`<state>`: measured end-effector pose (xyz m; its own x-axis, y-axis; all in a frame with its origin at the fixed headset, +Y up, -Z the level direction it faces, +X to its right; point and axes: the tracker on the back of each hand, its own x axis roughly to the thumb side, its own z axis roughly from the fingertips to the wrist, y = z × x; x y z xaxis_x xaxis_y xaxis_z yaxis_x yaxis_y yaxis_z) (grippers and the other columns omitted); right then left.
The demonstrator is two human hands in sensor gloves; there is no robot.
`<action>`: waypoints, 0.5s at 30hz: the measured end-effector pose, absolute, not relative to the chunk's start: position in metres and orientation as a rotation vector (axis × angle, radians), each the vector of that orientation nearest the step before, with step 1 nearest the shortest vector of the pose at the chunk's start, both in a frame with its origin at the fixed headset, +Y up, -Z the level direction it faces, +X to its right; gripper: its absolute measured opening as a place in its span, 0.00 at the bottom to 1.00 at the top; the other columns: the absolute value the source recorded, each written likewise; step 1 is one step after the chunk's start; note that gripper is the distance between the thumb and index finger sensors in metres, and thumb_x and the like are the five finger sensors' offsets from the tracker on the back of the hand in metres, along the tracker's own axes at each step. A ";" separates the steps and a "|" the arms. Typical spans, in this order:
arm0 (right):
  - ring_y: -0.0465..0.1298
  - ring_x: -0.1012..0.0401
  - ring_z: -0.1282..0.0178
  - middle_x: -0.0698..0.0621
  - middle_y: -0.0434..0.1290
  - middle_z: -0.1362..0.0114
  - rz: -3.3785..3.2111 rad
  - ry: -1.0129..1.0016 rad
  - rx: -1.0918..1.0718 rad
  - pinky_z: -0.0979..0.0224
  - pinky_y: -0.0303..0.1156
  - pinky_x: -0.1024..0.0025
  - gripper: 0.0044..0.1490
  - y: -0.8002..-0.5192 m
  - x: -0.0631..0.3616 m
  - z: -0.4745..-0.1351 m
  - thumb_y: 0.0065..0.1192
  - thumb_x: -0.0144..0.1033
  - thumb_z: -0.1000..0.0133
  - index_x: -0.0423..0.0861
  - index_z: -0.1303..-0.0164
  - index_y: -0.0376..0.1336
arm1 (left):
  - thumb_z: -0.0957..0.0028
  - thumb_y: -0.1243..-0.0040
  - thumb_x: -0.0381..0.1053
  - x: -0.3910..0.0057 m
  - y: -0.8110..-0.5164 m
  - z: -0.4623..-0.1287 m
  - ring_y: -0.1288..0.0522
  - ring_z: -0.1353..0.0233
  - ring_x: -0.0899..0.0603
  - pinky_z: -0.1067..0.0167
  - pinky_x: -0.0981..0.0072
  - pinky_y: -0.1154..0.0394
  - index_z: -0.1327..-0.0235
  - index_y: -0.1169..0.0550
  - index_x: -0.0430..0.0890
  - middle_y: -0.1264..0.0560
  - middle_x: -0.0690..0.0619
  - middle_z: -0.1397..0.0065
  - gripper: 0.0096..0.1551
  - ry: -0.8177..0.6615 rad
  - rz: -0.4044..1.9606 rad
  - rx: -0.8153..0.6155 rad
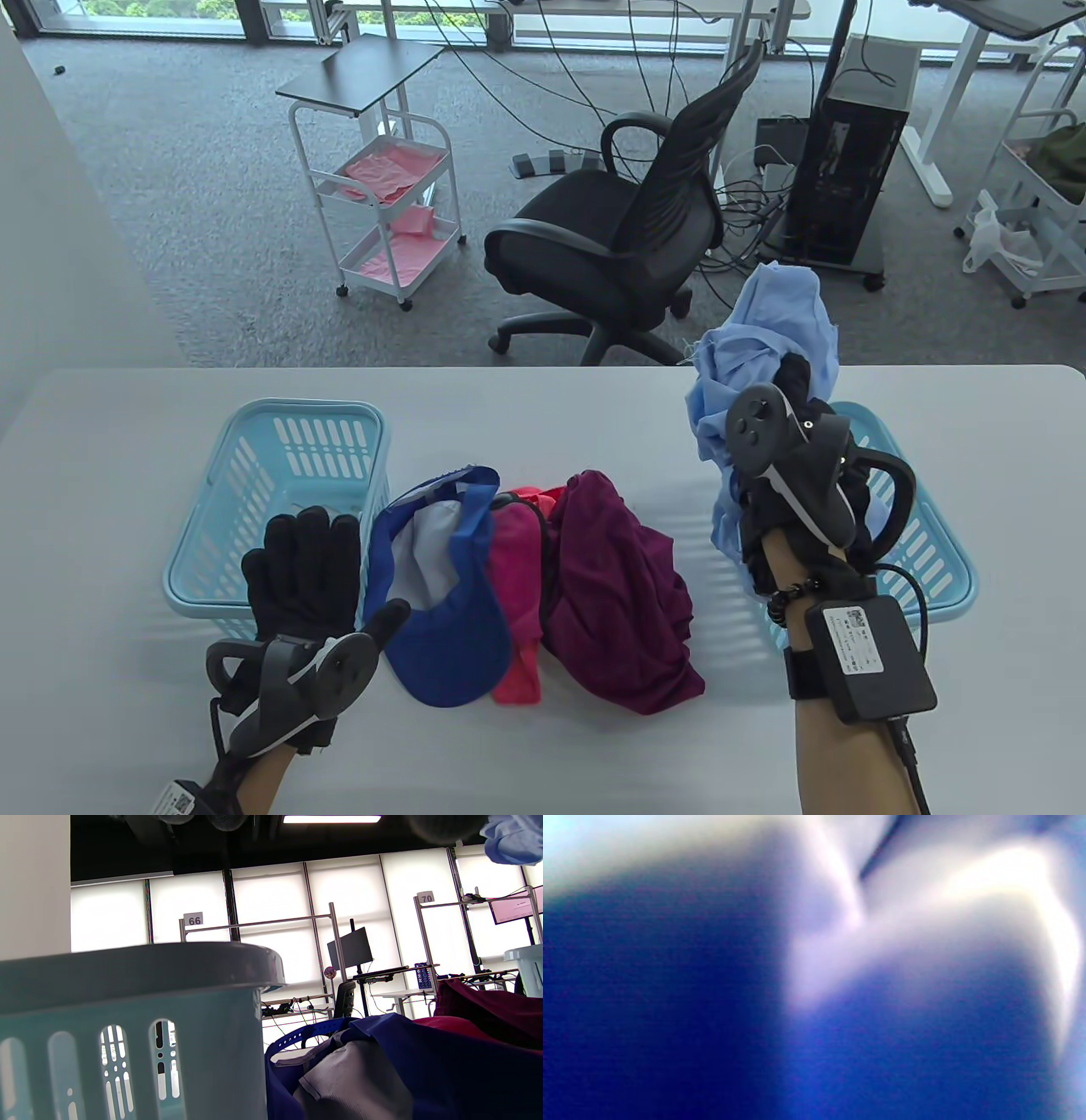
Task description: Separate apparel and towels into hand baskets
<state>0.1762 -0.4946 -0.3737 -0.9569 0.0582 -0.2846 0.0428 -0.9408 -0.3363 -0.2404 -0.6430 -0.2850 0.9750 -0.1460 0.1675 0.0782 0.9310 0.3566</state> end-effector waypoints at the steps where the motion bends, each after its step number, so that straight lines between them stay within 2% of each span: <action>1: 0.83 0.46 0.46 0.37 0.75 0.37 3.061 -0.526 -0.476 0.41 0.81 0.49 0.56 -0.497 0.182 -0.376 0.81 0.39 0.52 0.40 0.20 0.51 | 0.43 0.56 0.74 -0.240 -0.643 -0.285 0.53 0.16 0.18 0.26 0.21 0.49 0.15 0.61 0.40 0.56 0.28 0.13 0.60 -0.193 -0.117 0.356; 15: 0.83 0.45 0.45 0.37 0.74 0.36 3.126 -0.353 -0.662 0.40 0.81 0.48 0.55 -0.540 0.237 -0.403 0.80 0.38 0.52 0.41 0.20 0.51 | 0.43 0.56 0.75 -0.239 -0.642 -0.285 0.53 0.16 0.18 0.26 0.21 0.49 0.15 0.61 0.40 0.56 0.28 0.12 0.60 -0.190 -0.121 0.356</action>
